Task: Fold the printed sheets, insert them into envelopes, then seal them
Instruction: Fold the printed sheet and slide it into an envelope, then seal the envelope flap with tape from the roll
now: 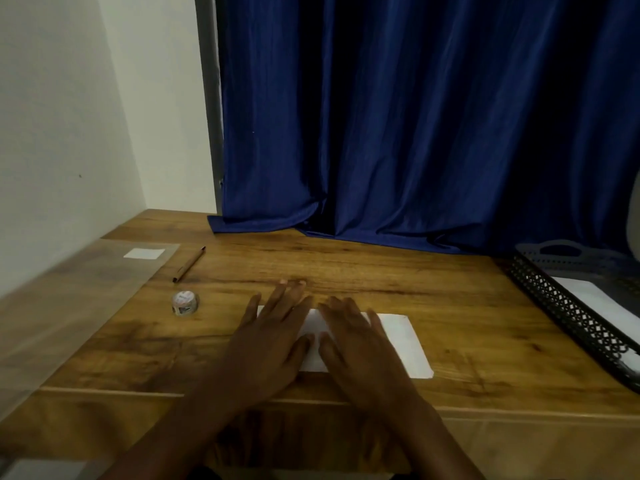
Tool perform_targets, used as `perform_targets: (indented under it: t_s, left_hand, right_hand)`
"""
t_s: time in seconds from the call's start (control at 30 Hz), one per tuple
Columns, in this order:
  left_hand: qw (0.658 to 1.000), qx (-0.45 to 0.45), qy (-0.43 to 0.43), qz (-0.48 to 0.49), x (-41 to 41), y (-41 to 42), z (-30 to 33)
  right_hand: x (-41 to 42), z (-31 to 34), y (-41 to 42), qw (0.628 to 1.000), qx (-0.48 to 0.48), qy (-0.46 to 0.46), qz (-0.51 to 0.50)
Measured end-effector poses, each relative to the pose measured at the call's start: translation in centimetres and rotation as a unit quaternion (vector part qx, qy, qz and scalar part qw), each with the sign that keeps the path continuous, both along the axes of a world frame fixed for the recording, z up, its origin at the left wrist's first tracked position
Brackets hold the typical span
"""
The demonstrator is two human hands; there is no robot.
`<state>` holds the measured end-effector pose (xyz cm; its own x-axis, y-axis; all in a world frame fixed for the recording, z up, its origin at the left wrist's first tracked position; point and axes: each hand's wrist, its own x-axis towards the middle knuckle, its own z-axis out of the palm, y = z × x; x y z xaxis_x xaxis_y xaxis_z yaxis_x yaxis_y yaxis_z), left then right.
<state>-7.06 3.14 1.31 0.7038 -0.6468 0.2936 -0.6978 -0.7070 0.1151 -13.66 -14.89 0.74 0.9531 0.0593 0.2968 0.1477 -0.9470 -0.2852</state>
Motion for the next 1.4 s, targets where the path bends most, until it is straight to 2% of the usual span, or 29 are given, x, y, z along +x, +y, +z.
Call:
perform_targets:
  t_s: [0.07, 0.13, 0.37, 0.6, 0.7, 0.8, 0.87, 0.97, 1.1, 1.17, 1.27, 1.33, 1.4]
  left_hand:
    - [0.998, 0.063, 0.025, 0.007, 0.3, -0.4, -0.9]
    - [0.995, 0.087, 0.046, 0.016, 0.5, -0.3, -1.7]
    - [0.994, 0.086, 0.061, 0.020, 1.1, -0.3, -2.3]
    - [0.996, 0.077, 0.050, 0.016, 1.4, -0.1, -2.8]
    - [0.998, 0.027, 0.063, 0.006, 1.3, 0.3, -2.7]
    - [0.985, -0.146, 0.088, -0.010, 0.8, 1.2, -1.9]
    - [0.968, -0.242, 0.062, 0.004, 0.7, 2.5, -1.1]
    - [0.965, -0.252, -0.025, 0.070, 1.8, 5.7, 0.2]
    - [0.928, -0.306, -0.029, 0.209, 4.1, 11.5, 2.1]
    - [0.927, -0.315, 0.025, 0.203, 4.9, 13.6, 2.1]
    - [0.934, -0.304, 0.135, 0.131, 5.5, 15.1, 1.6]
    - [0.952, -0.245, 0.153, 0.101, 6.0, 15.2, 0.9]
    - [0.956, -0.225, 0.160, 0.095, 6.4, 15.2, 0.6]
  right_hand:
    - [0.5, -0.9, 0.6, 0.999, -0.019, 0.041, 0.012]
    - [0.6, -1.6, 0.3, 0.997, -0.037, 0.070, 0.009]
    - [-0.3, -1.5, -3.4, 0.988, -0.065, 0.131, -0.040]
    - [-1.4, -1.1, -4.8, 0.985, -0.072, 0.133, -0.088]
    - [-1.5, -1.1, -4.4, 0.986, -0.069, 0.119, -0.092]
    - [-1.7, -0.7, -4.2, 0.987, -0.059, 0.120, -0.093]
    - [-1.9, -0.4, -4.1, 0.987, -0.053, 0.119, -0.095]
    - [-2.3, -0.1, -3.8, 0.986, -0.056, 0.119, -0.100]
    - [-2.1, -0.2, -3.6, 0.985, -0.065, 0.122, -0.101]
    - [-1.7, -0.4, -3.3, 0.986, -0.063, 0.119, -0.095]
    - [-0.9, -0.7, -2.7, 0.987, -0.054, 0.128, -0.081]
    - [-0.2, -0.8, -2.2, 0.988, -0.047, 0.131, -0.063]
    - [0.5, -0.9, -1.6, 0.990, -0.041, 0.126, -0.049]
